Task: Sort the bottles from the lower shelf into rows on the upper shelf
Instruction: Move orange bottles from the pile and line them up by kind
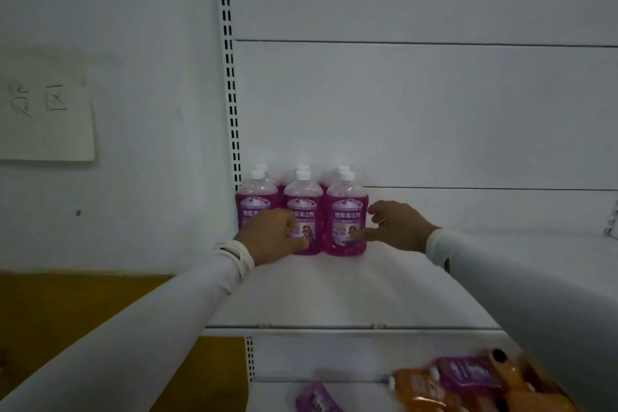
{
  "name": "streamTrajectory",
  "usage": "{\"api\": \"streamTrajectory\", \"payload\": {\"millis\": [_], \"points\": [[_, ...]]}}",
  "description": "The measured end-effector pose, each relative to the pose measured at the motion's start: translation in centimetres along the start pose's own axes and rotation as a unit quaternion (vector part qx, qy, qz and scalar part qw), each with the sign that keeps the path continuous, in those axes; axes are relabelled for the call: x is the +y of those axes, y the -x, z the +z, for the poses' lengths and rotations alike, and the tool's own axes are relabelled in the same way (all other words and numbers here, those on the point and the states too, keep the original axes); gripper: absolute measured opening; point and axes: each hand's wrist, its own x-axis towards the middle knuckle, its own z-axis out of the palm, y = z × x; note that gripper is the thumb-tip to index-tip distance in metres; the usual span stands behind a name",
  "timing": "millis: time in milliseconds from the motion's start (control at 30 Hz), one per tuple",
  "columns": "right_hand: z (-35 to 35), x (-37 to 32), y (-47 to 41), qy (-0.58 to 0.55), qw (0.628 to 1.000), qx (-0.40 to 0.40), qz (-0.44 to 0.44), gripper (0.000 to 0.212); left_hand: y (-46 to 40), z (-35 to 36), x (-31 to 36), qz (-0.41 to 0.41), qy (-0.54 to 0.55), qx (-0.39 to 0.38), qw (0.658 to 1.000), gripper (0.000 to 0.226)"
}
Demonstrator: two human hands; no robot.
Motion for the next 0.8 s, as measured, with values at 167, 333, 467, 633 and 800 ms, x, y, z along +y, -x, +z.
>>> {"api": "streamTrajectory", "payload": {"millis": [167,333,467,633,800], "points": [[-4.7,-0.8,3.4,0.053,0.998,0.014,-0.008,0.074,-1.0,-2.2,4.6,0.083,-0.04,-0.02,0.996,0.035],[-11.5,4.5,8.5,0.075,0.993,0.064,0.059,0.065,-2.0,0.9,12.7,0.196,-0.014,-0.033,0.98,0.047],[-16.5,11.1,14.3,0.096,0.982,0.097,0.131,0.064,-3.3,4.5,20.5,0.248,0.023,-0.062,0.967,0.05],[-20.1,20.8,22.4,0.113,0.961,0.12,0.222,0.062,-3.3,10.4,33.6,0.348,0.056,-0.107,0.93,0.048],[-24.3,33.6,33.9,0.102,0.931,0.153,0.314,0.062,-0.9,20.1,51.3,0.456,0.083,-0.169,0.87,0.05]]}}
